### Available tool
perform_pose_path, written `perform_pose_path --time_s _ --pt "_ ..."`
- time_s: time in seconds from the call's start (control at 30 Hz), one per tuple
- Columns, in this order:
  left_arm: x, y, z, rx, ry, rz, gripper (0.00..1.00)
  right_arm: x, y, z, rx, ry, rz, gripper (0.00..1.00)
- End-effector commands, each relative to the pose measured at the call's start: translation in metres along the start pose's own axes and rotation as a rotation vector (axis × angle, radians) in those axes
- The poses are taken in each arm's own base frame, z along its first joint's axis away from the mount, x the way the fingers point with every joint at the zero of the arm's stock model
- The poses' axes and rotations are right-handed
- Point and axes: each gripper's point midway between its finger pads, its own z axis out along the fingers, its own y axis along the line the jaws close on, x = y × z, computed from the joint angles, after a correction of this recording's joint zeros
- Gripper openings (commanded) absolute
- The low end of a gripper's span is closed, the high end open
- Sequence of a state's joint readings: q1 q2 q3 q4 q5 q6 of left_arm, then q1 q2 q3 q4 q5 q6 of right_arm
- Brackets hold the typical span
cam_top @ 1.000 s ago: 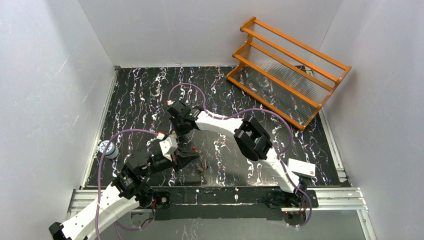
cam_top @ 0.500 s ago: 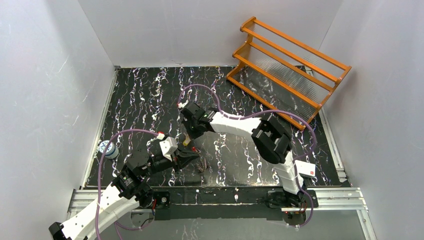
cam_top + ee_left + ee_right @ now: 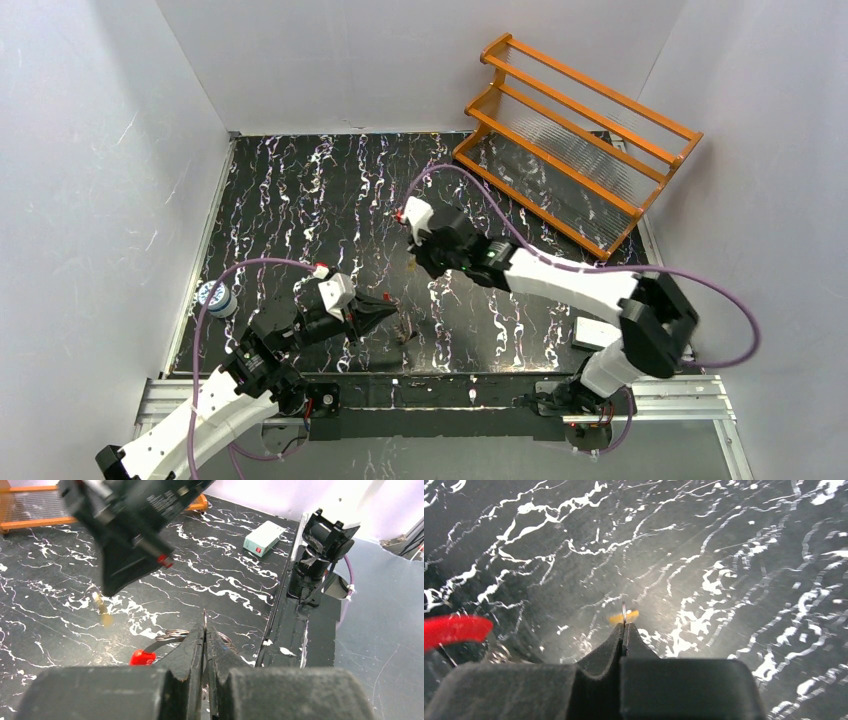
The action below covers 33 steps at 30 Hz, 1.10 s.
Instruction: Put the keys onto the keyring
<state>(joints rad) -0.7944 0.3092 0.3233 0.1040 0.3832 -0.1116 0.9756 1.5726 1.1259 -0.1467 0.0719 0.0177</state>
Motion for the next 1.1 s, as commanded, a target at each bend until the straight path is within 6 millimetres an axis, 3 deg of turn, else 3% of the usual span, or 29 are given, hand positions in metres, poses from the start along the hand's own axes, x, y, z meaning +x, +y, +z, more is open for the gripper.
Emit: perform_pose_path --time_s 0.0,0.17,0.33,0.47,0.7,1.07 --pt "-0.017 0.005 0.000 -0.031 -0.025 0.034 0.00 -0.036 -0.028 -0.043 0.095 -0.207 -0.124 0.01" --pt "-0.008 0.022 0.000 -0.121 0.031 0.031 0.00 -0.035 -0.019 -0.081 -0.018 -0.208 -0.100 0.01" --pt "-0.002 0.050 -0.005 -0.277 0.097 0.038 0.00 -0.021 -0.010 -0.093 -0.096 -0.092 0.024 0.01" --pt "-0.005 0.060 -0.005 -0.326 0.117 0.060 0.00 -0.014 0.003 -0.103 -0.278 -0.066 0.144 0.01" --pt "-0.016 0.046 0.003 -0.218 0.101 0.148 0.00 -0.019 0.026 -0.119 -0.539 -0.093 0.199 0.01" --pt "-0.024 0.017 0.015 -0.029 0.034 0.207 0.00 -0.025 0.044 -0.122 -0.645 -0.106 0.098 0.01"
